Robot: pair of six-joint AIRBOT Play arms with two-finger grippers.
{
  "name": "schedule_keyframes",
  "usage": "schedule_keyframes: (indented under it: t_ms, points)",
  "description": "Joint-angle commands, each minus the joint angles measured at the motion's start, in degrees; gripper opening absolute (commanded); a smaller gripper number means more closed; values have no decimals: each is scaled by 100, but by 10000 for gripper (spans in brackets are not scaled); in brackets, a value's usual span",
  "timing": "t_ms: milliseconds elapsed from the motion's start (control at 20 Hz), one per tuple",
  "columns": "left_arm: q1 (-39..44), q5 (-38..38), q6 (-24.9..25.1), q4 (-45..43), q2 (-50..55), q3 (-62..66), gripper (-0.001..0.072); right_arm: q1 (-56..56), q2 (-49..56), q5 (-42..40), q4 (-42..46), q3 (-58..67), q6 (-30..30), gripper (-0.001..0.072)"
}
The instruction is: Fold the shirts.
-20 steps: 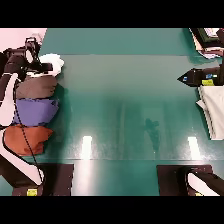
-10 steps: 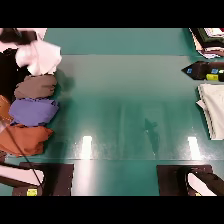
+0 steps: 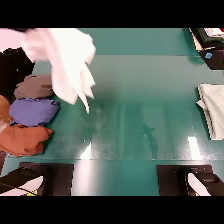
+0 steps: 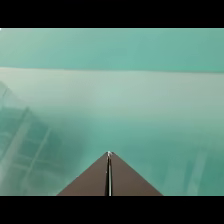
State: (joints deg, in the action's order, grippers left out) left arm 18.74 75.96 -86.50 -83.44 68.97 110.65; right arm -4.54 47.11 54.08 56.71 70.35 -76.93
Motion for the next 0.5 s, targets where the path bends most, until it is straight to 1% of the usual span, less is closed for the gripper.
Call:
schedule_keyframes:
  t_ms: [0, 50, 150, 200, 250, 300, 350, 450]
  points:
    - [1029, -13, -48, 299, -59, -940, 25, 0, -114, -44, -15, 2, 0, 18]
    - [1222, -181, -13, 433, 4, -1305, 25, 0, -114, -7, -15, 2, 0, 18]
    - [1408, -498, 415, 450, 190, -1908, 26, 0, -114, 79, -20, 2, 0, 18]
    - [1364, -627, 468, 297, 302, -2031, 162, 0, -114, 136, -20, 2, 0, 18]
    - [1255, -723, 437, 96, 409, -2046, 379, 0, -114, 177, -20, 2, 0, 18]
    - [1029, -791, 400, 70, 490, -2046, 433, 0, -114, 229, -20, 2, 0, 18]
    - [765, -772, 352, 144, 520, -2050, 435, 0, -116, 278, -20, 2, 0, 18]
    - [173, -422, 114, 461, 520, -2105, 434, 0, -114, 334, -17, 2, 0, 18]
